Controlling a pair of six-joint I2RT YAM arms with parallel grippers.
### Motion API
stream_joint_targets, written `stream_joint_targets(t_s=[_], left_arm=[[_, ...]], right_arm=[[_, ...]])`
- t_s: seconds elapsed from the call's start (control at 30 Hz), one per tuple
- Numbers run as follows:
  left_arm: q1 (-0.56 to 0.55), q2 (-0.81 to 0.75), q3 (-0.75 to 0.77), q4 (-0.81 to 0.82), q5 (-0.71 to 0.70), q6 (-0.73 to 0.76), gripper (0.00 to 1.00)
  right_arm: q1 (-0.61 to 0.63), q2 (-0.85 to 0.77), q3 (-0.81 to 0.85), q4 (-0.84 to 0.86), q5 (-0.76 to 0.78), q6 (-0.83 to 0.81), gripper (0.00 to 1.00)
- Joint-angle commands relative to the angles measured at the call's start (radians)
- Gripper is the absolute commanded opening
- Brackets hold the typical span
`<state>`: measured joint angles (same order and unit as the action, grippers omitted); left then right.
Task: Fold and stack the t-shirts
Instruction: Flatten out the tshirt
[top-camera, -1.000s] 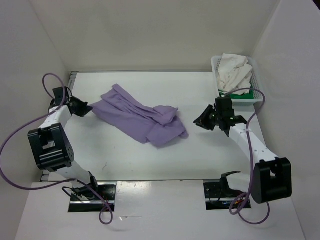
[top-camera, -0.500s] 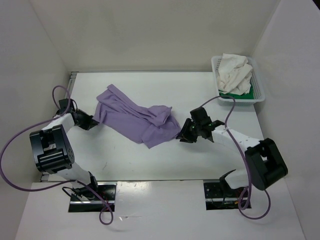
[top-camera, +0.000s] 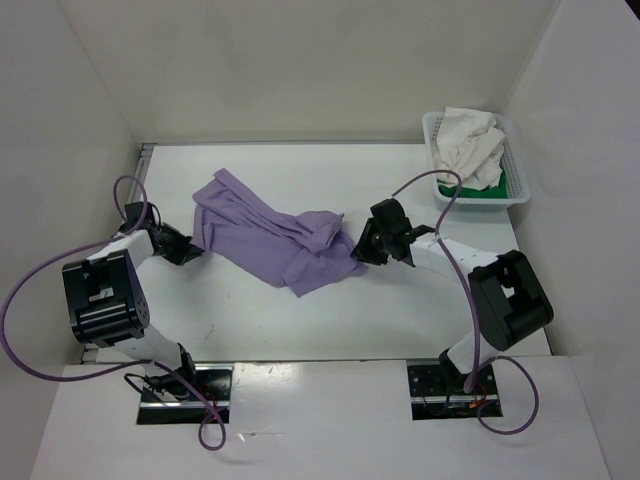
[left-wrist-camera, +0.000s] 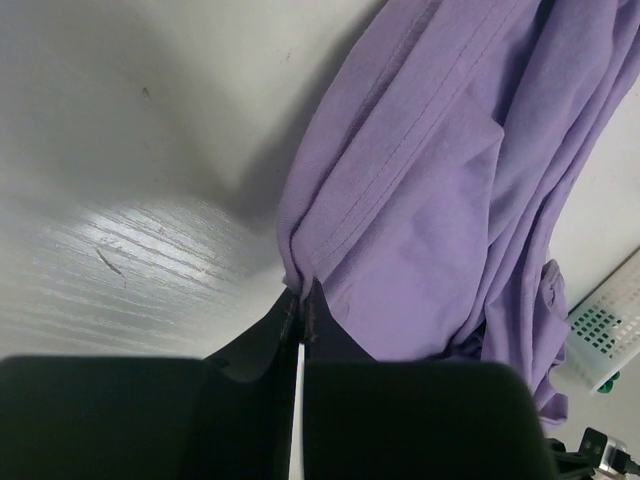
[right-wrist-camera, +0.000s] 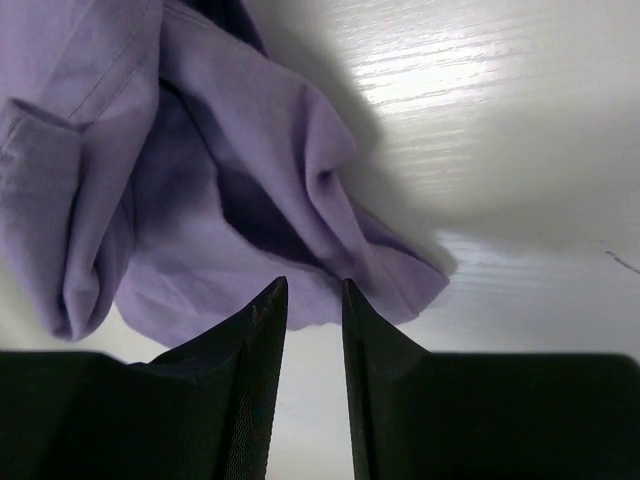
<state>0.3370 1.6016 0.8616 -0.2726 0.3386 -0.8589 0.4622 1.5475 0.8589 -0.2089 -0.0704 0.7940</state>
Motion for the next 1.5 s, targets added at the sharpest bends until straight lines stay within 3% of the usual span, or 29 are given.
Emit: stream_joint_targets(t_s=[0.0,0.7,0.9,1.03,1.23,1.47], left_arm=[[-0.006,-0.025,-0.003,0.01,0.017,0.029,0.0],[-0.006,-0.034,-0.003,0.01,0.008,0.029,0.0],[-0.006,-0.034,-0.003,0.01,0.008,0.029,0.0],[-0.022,-0.069,0.016,0.001,0.008,0.041,0.0],[-0.171,-0.212,0.244,-0.148,-0.003,0.075,0.0],[-0.099,-0.404,0.566,-0.269,0.077,0.054,0.0]], right_arm=[[-0.007,0.014,0.039,0.019,0.057,-0.032,0.34],[0.026,0.049,0.058,-0.027,0.0,-0.05,0.34],[0.026,0.06,0.091,-0.053,0.0,-0.05,0.08],[0.026,-0.004,0.117,-0.101,0.024,-0.041,0.0],[0.026,-0.277,0.312,-0.314,0.076,-0.041,0.0],[-0.005,-0.422,0.82,-0.592,0.211,-0.113,0.0]])
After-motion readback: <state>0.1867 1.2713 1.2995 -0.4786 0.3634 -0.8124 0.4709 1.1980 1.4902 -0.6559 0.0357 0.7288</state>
